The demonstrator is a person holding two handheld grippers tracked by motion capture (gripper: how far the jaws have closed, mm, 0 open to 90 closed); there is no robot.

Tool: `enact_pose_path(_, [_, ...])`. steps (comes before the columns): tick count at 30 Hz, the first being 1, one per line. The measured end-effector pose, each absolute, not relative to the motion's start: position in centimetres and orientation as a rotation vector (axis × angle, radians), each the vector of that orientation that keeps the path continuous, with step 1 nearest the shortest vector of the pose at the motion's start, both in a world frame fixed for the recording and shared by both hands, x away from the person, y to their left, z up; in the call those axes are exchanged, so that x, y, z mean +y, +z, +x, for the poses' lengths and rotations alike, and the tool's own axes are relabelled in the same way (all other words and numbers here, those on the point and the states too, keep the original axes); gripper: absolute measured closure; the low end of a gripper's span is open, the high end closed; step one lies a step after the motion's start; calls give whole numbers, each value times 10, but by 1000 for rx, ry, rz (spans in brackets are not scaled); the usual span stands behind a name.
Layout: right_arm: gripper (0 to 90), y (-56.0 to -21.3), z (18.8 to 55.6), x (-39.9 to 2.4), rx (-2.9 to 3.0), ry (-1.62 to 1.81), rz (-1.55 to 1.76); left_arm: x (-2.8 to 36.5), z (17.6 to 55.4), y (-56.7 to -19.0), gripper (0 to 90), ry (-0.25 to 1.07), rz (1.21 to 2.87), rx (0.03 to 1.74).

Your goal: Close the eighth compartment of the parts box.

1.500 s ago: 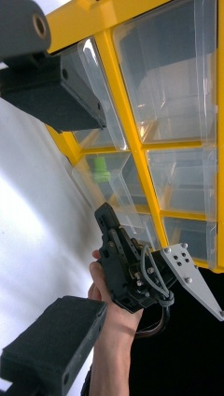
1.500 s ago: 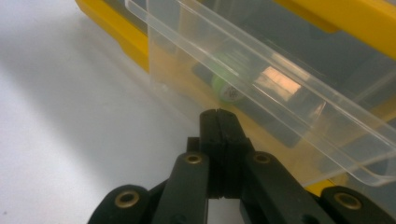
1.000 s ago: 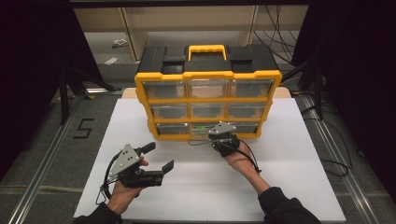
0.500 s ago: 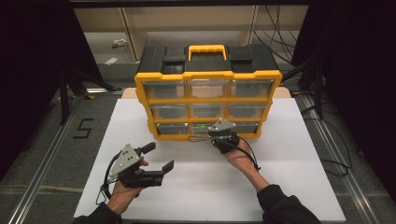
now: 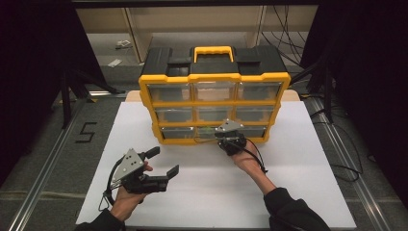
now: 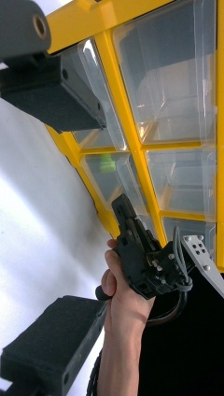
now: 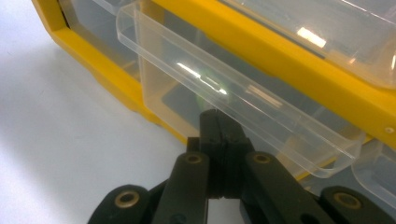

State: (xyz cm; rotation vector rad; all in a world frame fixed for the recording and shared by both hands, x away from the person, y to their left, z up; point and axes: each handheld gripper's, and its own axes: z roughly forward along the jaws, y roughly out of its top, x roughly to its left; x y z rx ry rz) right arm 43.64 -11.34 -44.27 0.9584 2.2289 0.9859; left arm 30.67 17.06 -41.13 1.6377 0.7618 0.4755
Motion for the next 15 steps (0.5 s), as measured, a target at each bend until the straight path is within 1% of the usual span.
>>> enact_pose_path(15, [900,-443,443,-117,2217,991,989,171,307,-411,105,474,1637,764])
